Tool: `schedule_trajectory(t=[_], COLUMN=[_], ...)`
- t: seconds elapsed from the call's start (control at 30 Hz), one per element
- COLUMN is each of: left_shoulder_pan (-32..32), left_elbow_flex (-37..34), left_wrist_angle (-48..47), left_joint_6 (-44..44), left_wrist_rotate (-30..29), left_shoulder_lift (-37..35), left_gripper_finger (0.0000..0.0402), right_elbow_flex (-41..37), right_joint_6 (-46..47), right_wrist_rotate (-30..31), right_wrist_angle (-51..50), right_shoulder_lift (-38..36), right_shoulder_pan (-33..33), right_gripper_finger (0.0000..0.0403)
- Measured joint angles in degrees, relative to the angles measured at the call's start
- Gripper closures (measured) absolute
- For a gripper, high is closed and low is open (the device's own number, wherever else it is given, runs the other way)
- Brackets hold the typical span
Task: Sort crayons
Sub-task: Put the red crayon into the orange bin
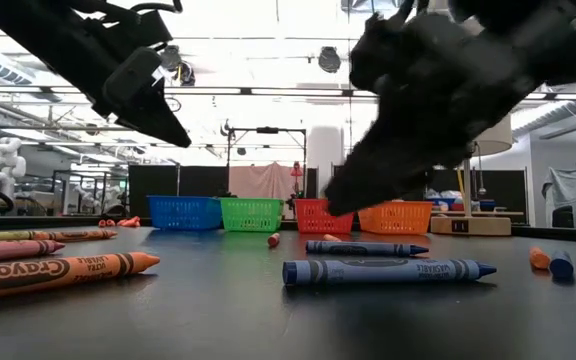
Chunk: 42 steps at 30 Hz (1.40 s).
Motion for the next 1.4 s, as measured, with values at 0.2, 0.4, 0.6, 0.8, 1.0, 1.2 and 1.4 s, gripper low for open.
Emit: schedule_trajectory(t=[0.2, 0.4, 0.6, 0.8, 1.0, 1.2, 1.4], left_shoulder_pan=[-0.4, -0.5, -0.5, -0.5, -0.5, -0.5, -0.4], left_elbow_flex=[0.0, 0.0, 0.0, 0.0, 0.0, 0.0, 0.0], left_wrist_angle=[0.9, 1.7, 2.3, 2.9, 2.9, 3.0, 3.5], left_joint_6=[0.0, 0.0, 0.0, 0.0, 0.0, 0.0, 0.0], left_wrist_rotate=[0.2, 0.2, 0.2, -0.1, -0.3, -0.5, -0.7], left_shoulder_lift=[0.0, 0.0, 0.0, 0.0, 0.0, 0.0, 0.0], left_gripper_finger=[0.0276, 0.0276, 0.0276, 0.0276, 0.0276, 0.0276, 0.0276], right_elbow_flex=[1.9, 4.7, 5.0, 4.9, 4.8, 4.8, 4.8], right_joint_6=[12.6, 21.5, 38.8, 48.4, 37.6, 14.5, 2.6], right_wrist_rotate=[-7.5, -1.0, 4.0, 4.0, 4.7, 7.5, 7.7], right_wrist_angle=[-20.5, -38.5, -53.9, -62.1, -61.0, -54.7, -49.8], right_shoulder_lift=[-8.0, -16.8, -19.5, -17.1, -15.5, -13.7, -12.4], right_shoulder_pan=[2.5, 9.2, 14.6, 17.6, 18.4, 18.1, 16.5], right_gripper_finger=[0.0216, 0.0216, 0.0216, 0.0216, 0.0216, 0.0216, 0.0216])
